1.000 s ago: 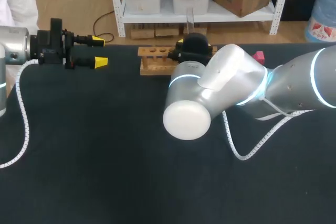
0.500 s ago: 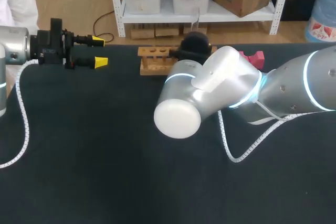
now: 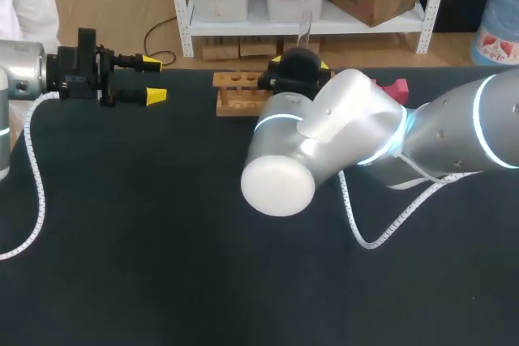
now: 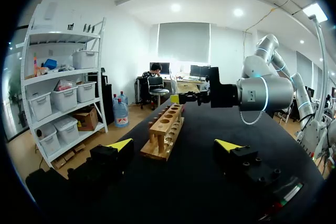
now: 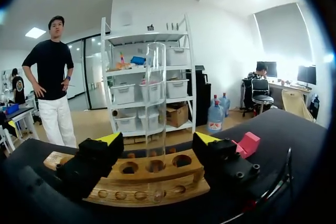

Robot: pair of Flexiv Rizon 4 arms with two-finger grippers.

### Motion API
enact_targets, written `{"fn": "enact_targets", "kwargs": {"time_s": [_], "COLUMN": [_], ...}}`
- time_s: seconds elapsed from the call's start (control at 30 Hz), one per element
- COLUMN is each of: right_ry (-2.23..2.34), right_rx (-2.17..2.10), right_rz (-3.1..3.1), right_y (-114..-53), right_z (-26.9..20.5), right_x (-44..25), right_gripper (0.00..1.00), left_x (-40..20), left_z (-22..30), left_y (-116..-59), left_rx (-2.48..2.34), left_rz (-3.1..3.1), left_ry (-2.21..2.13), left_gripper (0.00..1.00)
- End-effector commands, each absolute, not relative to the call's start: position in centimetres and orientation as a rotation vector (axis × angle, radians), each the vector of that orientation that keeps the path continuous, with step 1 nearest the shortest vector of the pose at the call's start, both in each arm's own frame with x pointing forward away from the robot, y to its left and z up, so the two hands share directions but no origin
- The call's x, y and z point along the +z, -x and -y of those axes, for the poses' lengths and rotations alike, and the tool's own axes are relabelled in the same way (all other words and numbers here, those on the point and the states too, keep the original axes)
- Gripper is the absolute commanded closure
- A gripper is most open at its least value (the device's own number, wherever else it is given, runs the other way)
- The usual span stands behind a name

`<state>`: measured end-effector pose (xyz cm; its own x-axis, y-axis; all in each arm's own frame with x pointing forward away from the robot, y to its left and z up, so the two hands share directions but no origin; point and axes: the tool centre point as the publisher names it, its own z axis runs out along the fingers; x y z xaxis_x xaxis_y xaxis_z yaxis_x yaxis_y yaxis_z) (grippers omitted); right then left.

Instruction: Grasp the test tube, adjust it, and insert it.

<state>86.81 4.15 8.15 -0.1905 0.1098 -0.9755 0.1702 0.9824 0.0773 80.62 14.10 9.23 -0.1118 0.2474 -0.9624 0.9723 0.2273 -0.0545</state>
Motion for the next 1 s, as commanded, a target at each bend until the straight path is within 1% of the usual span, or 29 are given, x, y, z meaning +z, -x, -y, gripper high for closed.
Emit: {"fn": "enact_targets", "kwargs": {"time_s": [0.03, 0.5, 1.0], "right_ry": [-0.164, 0.038, 0.066], "right_rx": [0.016, 0.286, 0.383], "right_rz": [-1.808, -1.971, -2.008], "right_y": [-85.8, -81.3, -79.9], "right_z": [-3.5, -4.2, -4.5], "right_x": [9.6, 12.5, 14.0], "right_gripper": [0.0, 0.0, 0.0], "left_x": [9.1, 9.1, 9.1], "left_z": [-14.1, -14.1, -14.1], "left_y": [-80.6, -80.6, -80.6], "left_rx": [-0.967, -0.967, -0.967], "left_rz": [-1.555, -1.555, -1.555], "left_ry": [-1.184, -1.184, -1.184], "left_gripper": [0.0, 0.0, 0.0]}}
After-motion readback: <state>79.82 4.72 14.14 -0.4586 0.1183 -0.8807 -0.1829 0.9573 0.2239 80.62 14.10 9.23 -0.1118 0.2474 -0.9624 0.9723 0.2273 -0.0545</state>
